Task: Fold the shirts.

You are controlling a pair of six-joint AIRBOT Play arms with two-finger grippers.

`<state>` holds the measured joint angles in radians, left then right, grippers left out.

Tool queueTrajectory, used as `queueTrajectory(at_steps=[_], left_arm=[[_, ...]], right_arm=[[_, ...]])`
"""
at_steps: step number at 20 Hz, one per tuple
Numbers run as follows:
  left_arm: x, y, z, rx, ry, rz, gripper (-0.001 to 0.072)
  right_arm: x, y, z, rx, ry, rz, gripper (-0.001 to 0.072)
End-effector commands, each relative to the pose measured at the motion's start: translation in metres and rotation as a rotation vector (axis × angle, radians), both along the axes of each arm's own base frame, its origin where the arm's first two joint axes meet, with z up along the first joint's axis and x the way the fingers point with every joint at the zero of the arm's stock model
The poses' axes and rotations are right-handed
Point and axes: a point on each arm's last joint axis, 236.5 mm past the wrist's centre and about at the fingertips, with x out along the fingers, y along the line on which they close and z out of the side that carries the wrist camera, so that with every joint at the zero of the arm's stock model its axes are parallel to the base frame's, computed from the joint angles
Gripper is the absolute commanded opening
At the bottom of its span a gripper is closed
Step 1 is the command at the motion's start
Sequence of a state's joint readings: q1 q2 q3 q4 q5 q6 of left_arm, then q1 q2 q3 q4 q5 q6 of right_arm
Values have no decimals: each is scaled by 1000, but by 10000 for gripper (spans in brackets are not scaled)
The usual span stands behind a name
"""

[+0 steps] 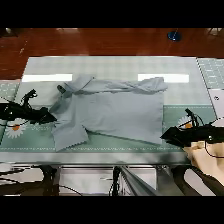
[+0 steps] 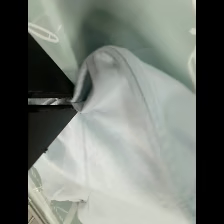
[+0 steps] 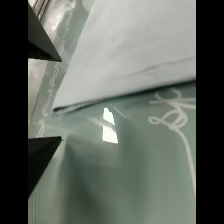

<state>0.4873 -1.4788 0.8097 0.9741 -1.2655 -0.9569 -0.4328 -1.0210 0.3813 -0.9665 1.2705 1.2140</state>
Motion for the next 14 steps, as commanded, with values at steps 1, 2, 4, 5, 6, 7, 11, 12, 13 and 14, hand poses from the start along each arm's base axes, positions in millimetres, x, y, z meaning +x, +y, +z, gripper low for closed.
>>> queueTrajectory(at_steps=[1, 2, 4, 5, 6, 7, 11, 12, 13, 14], left_arm=[[-1, -6, 6, -33, 2, -5, 30], [0, -7, 6, -38, -1, -1, 30], [4, -9, 9, -52, -10, 12, 30], [6, -10, 10, -56, -16, 16, 30], [9, -10, 12, -59, -24, 21, 30], [14, -9, 15, -62, -36, 27, 30], [44, -13, 46, -114, -144, 29, 28], [54, -14, 62, -132, -196, 21, 28], [67, -15, 84, -144, -261, 24, 27], [81, -16, 110, -152, -345, 28, 26]], right_arm=[[2, 3, -13, -4, -19, -63, 524], [6, 6, -13, 10, -28, -88, 521], [13, 15, -15, 20, -52, -108, 509], [17, 21, -16, 19, -59, -112, 507], [19, 26, -19, 5, -61, -110, 472], [20, 31, -21, -11, -62, -105, 396], [22, 49, -16, 7, -75, -64, 23], [26, 55, -3, 36, -110, -34, 23], [36, 58, 17, 57, -170, -9, 23], [49, 59, 42, 63, -250, 11, 23]])
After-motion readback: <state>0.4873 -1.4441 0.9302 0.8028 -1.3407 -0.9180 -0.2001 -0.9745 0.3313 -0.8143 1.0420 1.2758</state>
